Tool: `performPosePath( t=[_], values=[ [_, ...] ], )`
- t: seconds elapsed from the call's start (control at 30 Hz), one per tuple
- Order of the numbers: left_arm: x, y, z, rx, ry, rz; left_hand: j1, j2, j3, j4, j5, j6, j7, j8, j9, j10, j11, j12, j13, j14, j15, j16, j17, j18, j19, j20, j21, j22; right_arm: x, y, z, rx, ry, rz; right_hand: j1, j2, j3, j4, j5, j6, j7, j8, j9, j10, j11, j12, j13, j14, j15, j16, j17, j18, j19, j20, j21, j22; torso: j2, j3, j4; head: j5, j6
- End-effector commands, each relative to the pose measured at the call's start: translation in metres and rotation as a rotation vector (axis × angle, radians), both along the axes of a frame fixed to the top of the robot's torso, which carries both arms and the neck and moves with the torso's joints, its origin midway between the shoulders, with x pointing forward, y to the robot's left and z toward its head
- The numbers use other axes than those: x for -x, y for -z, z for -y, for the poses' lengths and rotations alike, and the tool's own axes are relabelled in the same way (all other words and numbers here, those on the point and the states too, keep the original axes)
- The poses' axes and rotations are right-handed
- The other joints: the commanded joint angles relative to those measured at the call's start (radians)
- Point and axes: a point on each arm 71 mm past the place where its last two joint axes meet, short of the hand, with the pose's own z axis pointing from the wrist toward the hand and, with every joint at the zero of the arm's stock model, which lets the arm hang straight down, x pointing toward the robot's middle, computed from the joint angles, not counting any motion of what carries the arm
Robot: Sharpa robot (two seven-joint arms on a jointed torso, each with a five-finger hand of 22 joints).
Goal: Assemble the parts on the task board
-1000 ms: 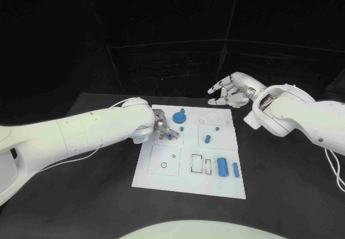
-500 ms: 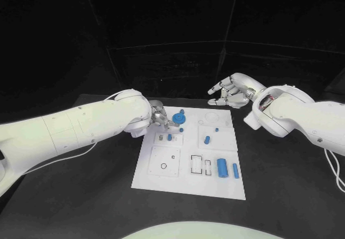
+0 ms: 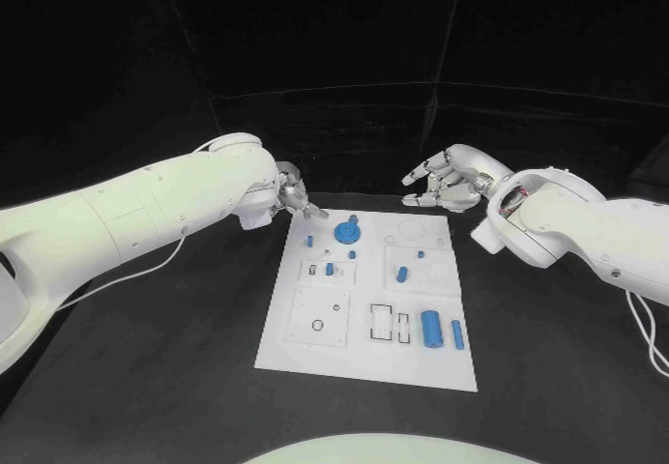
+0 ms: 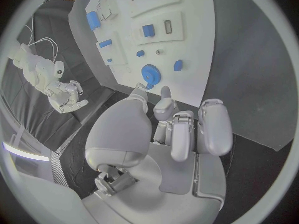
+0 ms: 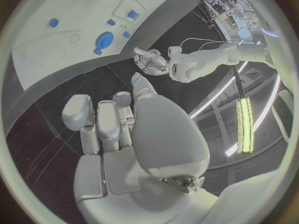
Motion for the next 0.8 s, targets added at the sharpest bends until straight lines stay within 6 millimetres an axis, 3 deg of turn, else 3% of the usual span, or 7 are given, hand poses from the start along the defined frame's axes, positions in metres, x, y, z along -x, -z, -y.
performPosePath(
  t=[0.03,0.3,0.8],
  values=[
    [-0.004,0.005,-0.001,-0.038,0.052,-0.082,0.009,0.001,-0.009,0.001,0.006,0.0,0.008,-0.005,-0.004,-0.002,0.007,0.001,0.0,0.106,0.01,0.003,0.263,0.003,-0.001,0.006,-0.005,-0.002,0.0,-0.001,-0.002,-0.006,-0.011,0.002,-0.009,-0.001,0.0,0.006,0.004,-0.004,-0.002,0.006,-0.002,0.001,-0.003,0.006,0.001,0.008,-0.004,-0.003,0.001,0.02,0.003,-0.005,-0.005,-0.001,0.002,-0.0022,-0.0015,0.002,0.0],
    [-0.015,0.017,-0.005,-0.086,0.03,-0.129,0.006,0.014,-0.021,0.01,0.006,0.005,0.011,-0.015,-0.018,-0.004,0.01,0.004,0.0,0.106,0.012,0.003,0.263,0.003,0.0,0.009,-0.006,-0.001,-0.001,-0.001,-0.004,-0.006,-0.016,0.001,-0.009,0.0,0.0,0.007,0.005,-0.005,-0.002,0.006,-0.002,0.001,-0.003,0.006,0.001,0.008,-0.004,-0.003,0.002,0.02,0.003,-0.005,-0.005,-0.001,0.0,-0.0011,-0.0014,0.005,-0.005],
    [-0.018,0.035,0.003,-0.098,0.028,-0.174,-0.004,0.023,-0.042,0.022,0.005,0.022,0.008,-0.017,-0.03,0.0,0.008,0.012,0.007,0.106,0.012,0.003,0.263,0.002,0.004,0.01,-0.001,0.008,-0.002,-0.001,-0.008,-0.008,-0.023,0.003,-0.009,0.002,0.001,0.008,0.009,-0.005,-0.002,0.007,-0.002,0.0,-0.003,0.005,-0.001,0.008,-0.004,-0.003,0.002,0.02,0.003,-0.005,-0.006,-0.002,0.0,-0.0005,-0.0002,0.005,-0.012]
  ],
)
